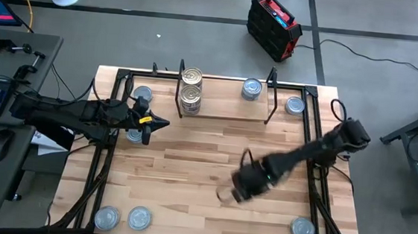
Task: Stack canned seafood by type on shelf
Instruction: Put the green white tuna can on the shelf
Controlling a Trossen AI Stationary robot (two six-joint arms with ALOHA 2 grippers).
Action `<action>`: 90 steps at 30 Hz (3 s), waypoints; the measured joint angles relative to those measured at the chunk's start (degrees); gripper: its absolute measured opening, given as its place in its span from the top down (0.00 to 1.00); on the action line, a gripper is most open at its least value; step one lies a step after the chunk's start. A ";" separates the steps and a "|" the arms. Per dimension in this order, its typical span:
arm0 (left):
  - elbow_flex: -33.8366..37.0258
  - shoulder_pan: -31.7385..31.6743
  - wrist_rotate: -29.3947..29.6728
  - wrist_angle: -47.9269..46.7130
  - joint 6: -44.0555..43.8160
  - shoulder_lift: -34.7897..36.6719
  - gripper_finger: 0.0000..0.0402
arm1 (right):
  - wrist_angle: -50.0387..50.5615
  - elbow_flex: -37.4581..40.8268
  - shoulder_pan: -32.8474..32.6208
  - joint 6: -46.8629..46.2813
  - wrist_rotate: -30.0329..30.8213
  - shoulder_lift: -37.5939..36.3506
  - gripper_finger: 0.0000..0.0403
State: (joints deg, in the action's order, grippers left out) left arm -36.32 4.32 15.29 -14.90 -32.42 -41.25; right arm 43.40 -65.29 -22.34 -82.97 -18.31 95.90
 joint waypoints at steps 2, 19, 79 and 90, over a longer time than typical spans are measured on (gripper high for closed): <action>0.00 0.00 0.01 0.01 -1.34 0.00 1.00 | 3.17 -0.47 -5.40 -2.60 -1.89 0.00 0.53; 0.00 -0.01 -0.43 0.62 -4.07 0.01 1.00 | 4.83 6.06 -28.36 -28.01 -19.44 0.22 0.96; 0.02 -4.05 -9.40 -4.09 5.09 0.00 1.00 | 18.17 -20.57 -5.20 1.83 13.76 5.77 0.20; 0.02 -4.42 -11.43 -3.95 3.17 0.01 1.00 | 5.53 -9.84 0.67 7.04 13.83 5.79 0.15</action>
State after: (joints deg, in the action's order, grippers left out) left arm -36.29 -0.10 3.86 -18.85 -29.25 -41.24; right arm 48.94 -75.14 -21.67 -75.93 -4.48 101.69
